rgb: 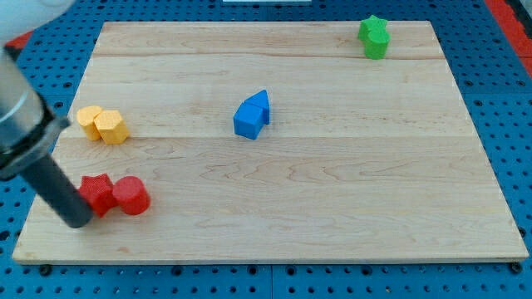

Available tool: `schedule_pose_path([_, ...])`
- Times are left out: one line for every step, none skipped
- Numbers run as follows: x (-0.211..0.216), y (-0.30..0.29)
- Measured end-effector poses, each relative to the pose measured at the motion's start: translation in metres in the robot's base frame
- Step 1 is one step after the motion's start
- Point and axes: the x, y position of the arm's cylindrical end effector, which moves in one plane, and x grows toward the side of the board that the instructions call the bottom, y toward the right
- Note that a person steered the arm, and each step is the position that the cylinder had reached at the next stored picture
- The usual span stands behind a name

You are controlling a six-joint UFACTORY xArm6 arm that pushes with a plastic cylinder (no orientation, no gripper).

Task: Place your arm in between the red blocks

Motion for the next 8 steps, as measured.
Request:
schedule_pose_path([0.000,0.033])
schedule_pose_path([0.010,-0.008])
schedule_pose_path([0.019,-0.091])
schedule_pose_path([0.017,-0.093])
schedule_pose_path([-0.007,-0.090])
schedule_pose_path([-0.029,-0.067])
schedule_pose_path([-0.031,-0.015])
schedule_pose_path([-0.031,0.058])
